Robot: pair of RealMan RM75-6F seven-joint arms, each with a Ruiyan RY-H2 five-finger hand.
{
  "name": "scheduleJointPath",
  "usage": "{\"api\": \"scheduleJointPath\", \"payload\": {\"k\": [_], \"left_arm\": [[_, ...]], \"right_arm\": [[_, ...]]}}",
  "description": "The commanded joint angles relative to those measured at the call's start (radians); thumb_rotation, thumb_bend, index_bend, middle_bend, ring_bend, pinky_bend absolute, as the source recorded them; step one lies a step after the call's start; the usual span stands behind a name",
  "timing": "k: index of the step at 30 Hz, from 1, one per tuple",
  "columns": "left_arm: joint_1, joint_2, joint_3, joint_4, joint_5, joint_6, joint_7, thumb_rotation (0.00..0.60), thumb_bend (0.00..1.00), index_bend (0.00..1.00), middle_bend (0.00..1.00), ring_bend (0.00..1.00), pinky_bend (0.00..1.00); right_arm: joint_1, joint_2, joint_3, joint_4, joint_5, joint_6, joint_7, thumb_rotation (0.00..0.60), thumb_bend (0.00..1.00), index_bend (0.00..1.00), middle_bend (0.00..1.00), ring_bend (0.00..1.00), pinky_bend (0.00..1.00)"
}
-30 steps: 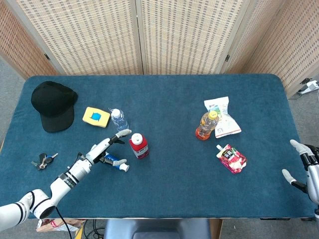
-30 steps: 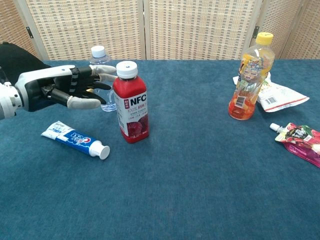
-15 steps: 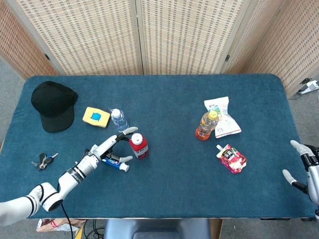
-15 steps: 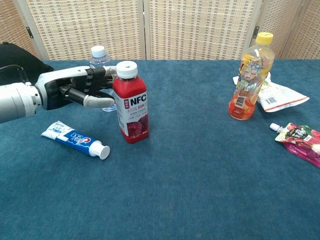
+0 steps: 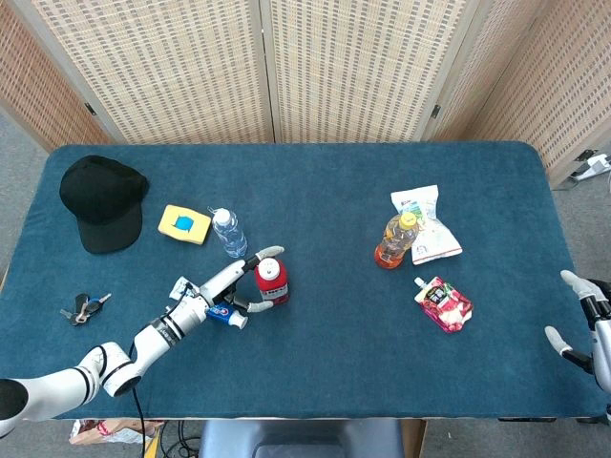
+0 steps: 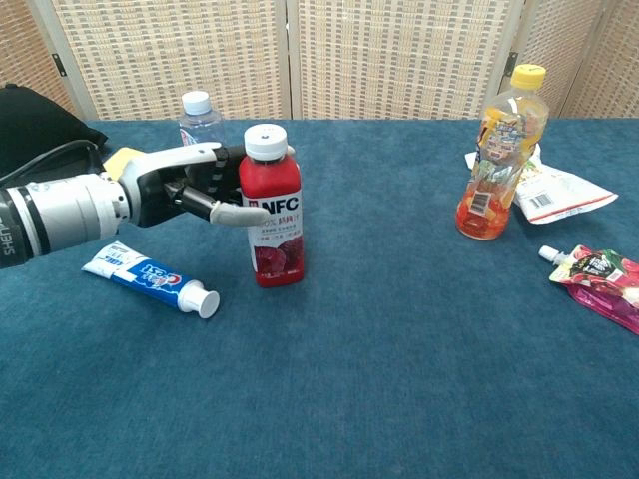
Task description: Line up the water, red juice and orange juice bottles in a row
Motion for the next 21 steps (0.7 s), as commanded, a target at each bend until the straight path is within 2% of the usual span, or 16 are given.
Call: {"api": "scheduleJointPath", "payload": {"k": [1, 6, 11, 16, 21], "left_arm": [[-0.007, -0.018, -0.006, 0.011, -0.014, -0.008, 0.007, 0.6, 0.2, 0.03, 0.03, 0.09, 0.16], [-0.02, -0.057, -0.022, 0.034, -0.036, -0.015, 0.024, 0.6, 0.2, 0.11, 0.05, 0.14, 0.23], [-0.022, -0.115, -0.047, 0.077, -0.074, -0.015, 0.081, 0.6, 0.2, 0.26, 0.15, 0.24, 0.4], [-0.017, -0.158, -0.067, 0.114, -0.103, -0.006, 0.111, 0.6, 0.2, 0.42, 0.3, 0.37, 0.57], [-0.014, -0.154, -0.068, 0.107, -0.092, 0.017, 0.113, 0.6, 0.2, 0.51, 0.39, 0.44, 0.63]], "right_arm": [[-0.002, 0.0, 0.0, 0.001, 0.0, 0.001, 0.001, 0.6, 0.2, 0.2, 0.29, 0.22, 0.26], [-0.003, 0.0, 0.0, 0.003, 0.002, 0.001, 0.003, 0.6, 0.2, 0.21, 0.3, 0.22, 0.26], [-0.006, 0.0, 0.001, 0.008, 0.006, 0.0, 0.009, 0.6, 0.2, 0.21, 0.3, 0.22, 0.26], [-0.009, 0.001, 0.002, 0.013, 0.011, 0.003, 0.015, 0.6, 0.2, 0.22, 0.3, 0.22, 0.26], [-0.01, 0.0, 0.003, 0.016, 0.012, 0.003, 0.02, 0.6, 0.2, 0.22, 0.3, 0.22, 0.26]]}}
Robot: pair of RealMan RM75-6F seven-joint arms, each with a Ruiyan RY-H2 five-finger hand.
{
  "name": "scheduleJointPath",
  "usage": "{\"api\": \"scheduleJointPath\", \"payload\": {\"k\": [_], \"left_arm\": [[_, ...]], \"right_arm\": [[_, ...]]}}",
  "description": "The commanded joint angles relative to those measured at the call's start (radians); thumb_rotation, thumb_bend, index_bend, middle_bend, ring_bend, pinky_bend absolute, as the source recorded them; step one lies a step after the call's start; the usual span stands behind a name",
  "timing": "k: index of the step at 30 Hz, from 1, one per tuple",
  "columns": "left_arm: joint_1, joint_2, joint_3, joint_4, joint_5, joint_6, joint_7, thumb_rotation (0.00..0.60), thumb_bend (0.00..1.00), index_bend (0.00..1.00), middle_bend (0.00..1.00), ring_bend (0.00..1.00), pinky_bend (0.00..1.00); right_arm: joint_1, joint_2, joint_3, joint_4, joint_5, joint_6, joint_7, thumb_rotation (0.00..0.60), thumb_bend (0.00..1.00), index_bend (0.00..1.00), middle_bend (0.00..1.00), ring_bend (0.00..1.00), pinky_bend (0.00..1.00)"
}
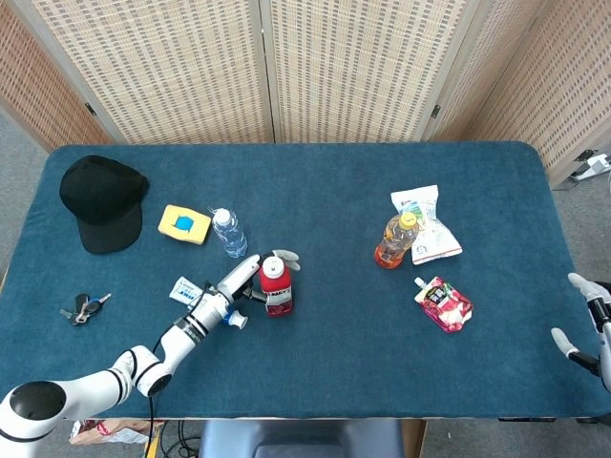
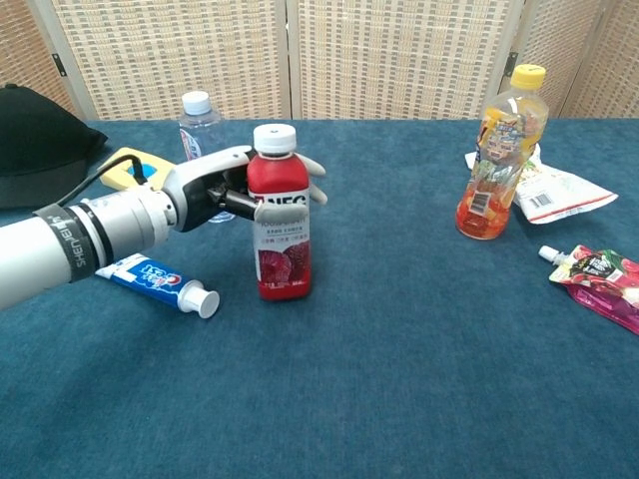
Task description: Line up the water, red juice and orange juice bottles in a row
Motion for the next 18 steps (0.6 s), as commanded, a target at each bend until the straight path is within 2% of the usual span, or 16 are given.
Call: {"api": "scheduleJointPath", "payload": {"k": [1, 8, 18], "left_arm": [[0.001, 0.006, -0.002, -0.01, 0.008, 0.015, 0.003, 0.6, 0.2, 0.51, 0.39, 0.44, 0.63], [-0.016, -0.003, -0.035, -0.027, 0.004, 0.044, 0.037, 0.6, 0.2, 0.5, 0.39, 0.44, 0.64], [-0.072, -0.092, -0.086, 0.019, -0.026, 0.026, 0.113, 0.6, 0.2, 0.49, 0.39, 0.44, 0.63]], "right_arm": [[0.001, -0.001, 0.0, 0.001, -0.002, -0.001, 0.001, 0.6, 0.2, 0.22, 0.3, 0.22, 0.26], [0.0, -0.001, 0.001, 0.003, -0.004, 0.001, 0.004, 0.6, 0.2, 0.22, 0.3, 0.22, 0.26], [-0.01, 0.009, 0.0, 0.002, -0.004, 0.011, 0.009, 0.6, 0.2, 0.22, 0.3, 0.22, 0.26]]}}
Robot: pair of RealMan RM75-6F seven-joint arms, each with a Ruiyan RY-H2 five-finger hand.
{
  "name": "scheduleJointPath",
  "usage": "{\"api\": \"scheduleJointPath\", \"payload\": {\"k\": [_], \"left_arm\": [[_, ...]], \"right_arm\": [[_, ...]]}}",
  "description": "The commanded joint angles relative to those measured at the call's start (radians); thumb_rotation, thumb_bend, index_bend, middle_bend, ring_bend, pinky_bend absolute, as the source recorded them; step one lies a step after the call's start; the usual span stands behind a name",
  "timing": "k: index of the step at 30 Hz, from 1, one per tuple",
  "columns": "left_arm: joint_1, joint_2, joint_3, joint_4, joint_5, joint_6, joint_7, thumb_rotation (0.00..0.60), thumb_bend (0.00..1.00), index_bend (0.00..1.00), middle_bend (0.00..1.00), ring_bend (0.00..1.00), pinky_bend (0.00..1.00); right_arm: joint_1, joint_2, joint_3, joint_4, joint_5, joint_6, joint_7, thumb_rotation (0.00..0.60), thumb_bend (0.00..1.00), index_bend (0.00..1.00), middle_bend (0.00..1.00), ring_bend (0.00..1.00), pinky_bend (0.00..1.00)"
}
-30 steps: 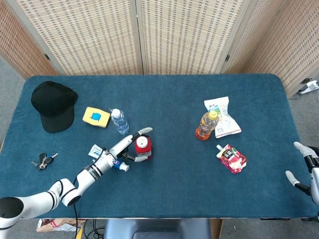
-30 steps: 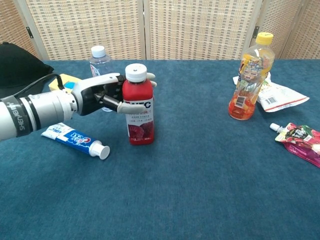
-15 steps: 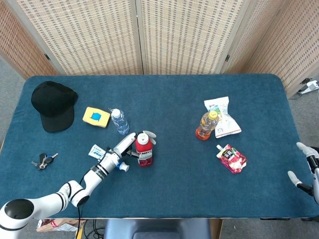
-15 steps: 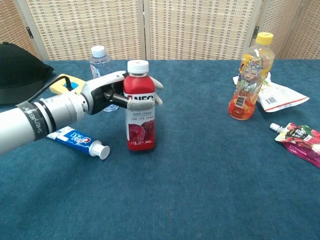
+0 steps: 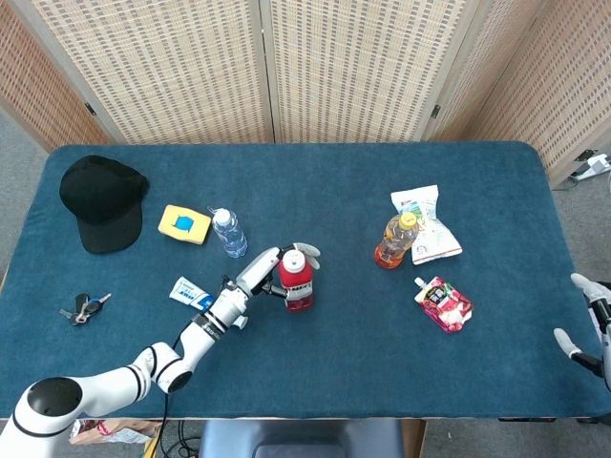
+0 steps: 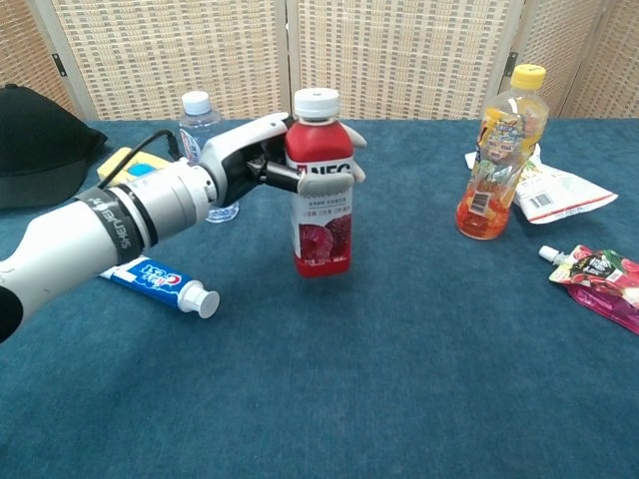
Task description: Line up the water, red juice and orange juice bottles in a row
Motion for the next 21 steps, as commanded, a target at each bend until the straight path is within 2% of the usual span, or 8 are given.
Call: {"api": "scheduleJointPath", "payload": {"k": [1, 18, 21], "left_arm": [[-0.017, -0.027, -0.009, 0.018, -0.007, -0.01, 0.018, 0.6, 0.2, 0.49, 0.39, 0.43, 0.63], [-0.097, -0.172, -0.036, 0.162, -0.028, -0.06, 0.097, 0.6, 0.2, 0.48, 0.39, 0.42, 0.6], [-0.104, -0.183, -0.039, 0.181, -0.034, -0.067, 0.108, 0.6, 0.2, 0.45, 0.39, 0.39, 0.57]], "right_arm": [[-0.002, 0.002, -0.001, -0.001, 0.001, 0.001, 0.001, 0.6, 0.2, 0.22, 0.3, 0.22, 0.26], [-0.033, 0.007, -0.005, 0.013, 0.013, 0.029, 0.025, 0.6, 0.2, 0.22, 0.31, 0.22, 0.26], [-0.036, 0.005, -0.005, 0.018, 0.014, 0.03, 0.031, 0.6, 0.2, 0.22, 0.32, 0.22, 0.26]]}}
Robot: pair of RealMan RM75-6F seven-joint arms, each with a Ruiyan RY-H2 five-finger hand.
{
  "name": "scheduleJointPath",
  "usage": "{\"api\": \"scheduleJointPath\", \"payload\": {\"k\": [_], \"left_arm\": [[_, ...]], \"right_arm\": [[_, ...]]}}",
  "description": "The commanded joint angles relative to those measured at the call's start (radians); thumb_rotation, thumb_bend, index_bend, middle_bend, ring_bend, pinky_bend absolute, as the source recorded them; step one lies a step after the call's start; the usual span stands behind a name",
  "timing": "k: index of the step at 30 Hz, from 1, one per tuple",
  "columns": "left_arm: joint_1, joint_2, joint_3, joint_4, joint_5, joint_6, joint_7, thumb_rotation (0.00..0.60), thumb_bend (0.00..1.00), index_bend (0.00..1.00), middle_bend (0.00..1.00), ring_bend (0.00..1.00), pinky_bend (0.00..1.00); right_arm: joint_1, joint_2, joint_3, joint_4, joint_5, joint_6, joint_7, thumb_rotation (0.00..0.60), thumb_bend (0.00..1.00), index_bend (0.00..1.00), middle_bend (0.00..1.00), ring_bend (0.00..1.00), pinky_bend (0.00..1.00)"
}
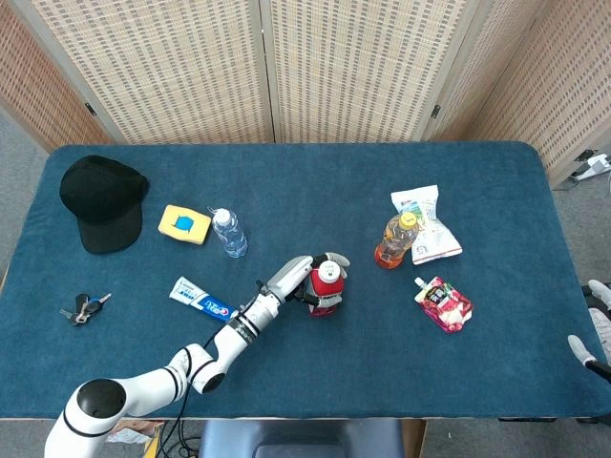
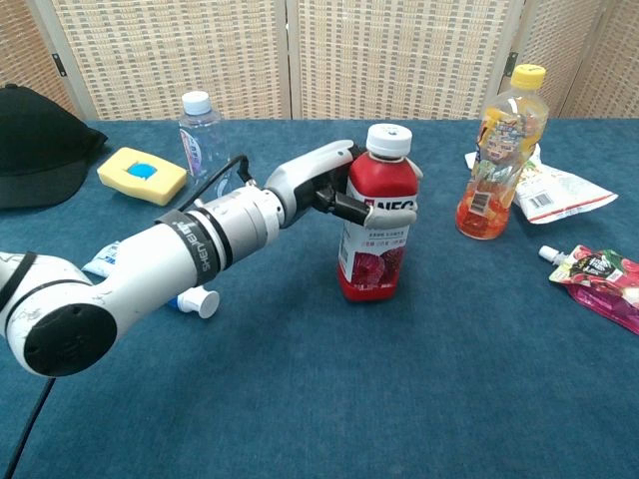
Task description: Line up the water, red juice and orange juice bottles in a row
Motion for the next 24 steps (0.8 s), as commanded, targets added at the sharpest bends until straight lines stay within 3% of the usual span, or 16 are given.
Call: {"api": "scheduleJointPath", "payload": {"k": [1, 3, 5, 8, 11, 24], "left_arm": [[-0.005, -0.006, -0.001, 0.011, -0.003, -0.008, 0.01, 0.6, 0.2, 0.41, 0.37, 0.37, 0.55], [-0.006, -0.003, 0.0, 0.006, -0.006, -0.015, 0.006, 0.6, 0.2, 0.34, 0.31, 0.29, 0.5], [-0.004, 0.008, 0.005, -0.011, -0.001, -0.015, 0.003, 0.6, 0.2, 0.17, 0.15, 0.16, 0.38], [0.007, 0.019, 0.01, -0.034, 0.004, 0.006, 0.019, 0.6, 0.2, 0.02, 0.02, 0.05, 0.28], [0.017, 0.037, 0.011, -0.065, 0.003, 0.016, 0.029, 0.6, 0.2, 0.0, 0.0, 0.01, 0.23], [0.075, 0.143, 0.038, -0.229, 0.014, 0.062, 0.089, 0.6, 0.2, 0.0, 0.0, 0.0, 0.21]], "right_arm": [[-0.002, -0.001, 0.0, 0.003, 0.0, 0.001, 0.004, 0.6, 0.2, 0.22, 0.32, 0.22, 0.26], [-0.004, 0.0, 0.001, 0.005, 0.001, 0.003, 0.006, 0.6, 0.2, 0.22, 0.32, 0.22, 0.26], [-0.004, 0.0, 0.002, 0.006, 0.001, 0.005, 0.007, 0.6, 0.2, 0.22, 0.32, 0.22, 0.26], [-0.004, -0.001, 0.002, 0.005, -0.005, 0.006, 0.006, 0.6, 0.2, 0.22, 0.32, 0.22, 0.26], [-0.004, -0.005, 0.001, 0.004, -0.011, 0.008, 0.004, 0.6, 0.2, 0.22, 0.32, 0.22, 0.26], [-0.005, -0.007, 0.002, -0.004, -0.022, 0.014, -0.007, 0.6, 0.2, 0.22, 0.32, 0.22, 0.26]]}}
